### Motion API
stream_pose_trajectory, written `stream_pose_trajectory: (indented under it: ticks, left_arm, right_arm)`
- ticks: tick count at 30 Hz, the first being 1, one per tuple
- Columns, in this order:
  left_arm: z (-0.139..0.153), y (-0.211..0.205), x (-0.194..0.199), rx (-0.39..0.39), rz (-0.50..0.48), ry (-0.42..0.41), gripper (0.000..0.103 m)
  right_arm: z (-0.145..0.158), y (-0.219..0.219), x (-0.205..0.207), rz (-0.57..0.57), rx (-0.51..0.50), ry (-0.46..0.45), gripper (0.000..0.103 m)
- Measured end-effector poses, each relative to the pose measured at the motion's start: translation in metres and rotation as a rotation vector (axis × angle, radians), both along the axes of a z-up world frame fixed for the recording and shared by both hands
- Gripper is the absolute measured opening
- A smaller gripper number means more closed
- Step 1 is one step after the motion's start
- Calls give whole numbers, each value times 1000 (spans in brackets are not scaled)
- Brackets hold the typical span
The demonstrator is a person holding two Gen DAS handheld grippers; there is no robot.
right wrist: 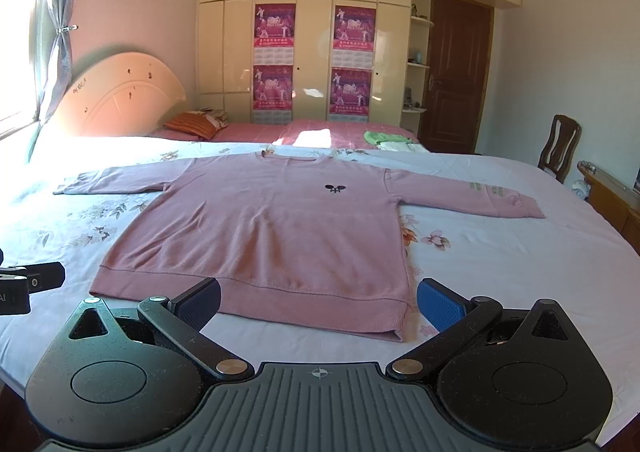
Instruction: Fold small clothes
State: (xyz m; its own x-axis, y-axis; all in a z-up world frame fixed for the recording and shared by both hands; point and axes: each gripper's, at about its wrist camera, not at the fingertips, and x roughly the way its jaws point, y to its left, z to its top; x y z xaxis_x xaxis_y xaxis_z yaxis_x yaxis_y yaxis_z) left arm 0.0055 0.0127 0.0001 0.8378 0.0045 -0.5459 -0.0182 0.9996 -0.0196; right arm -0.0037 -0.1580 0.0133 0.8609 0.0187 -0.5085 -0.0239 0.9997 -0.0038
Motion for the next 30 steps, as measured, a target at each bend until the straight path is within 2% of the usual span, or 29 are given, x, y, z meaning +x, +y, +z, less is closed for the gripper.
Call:
stream_pose_trajectory:
  ticks: [30]
  left_arm:
    - [-1,3,1,8,-2,2,103]
  right_arm:
    - [0,-1,1,9,-2,7,103]
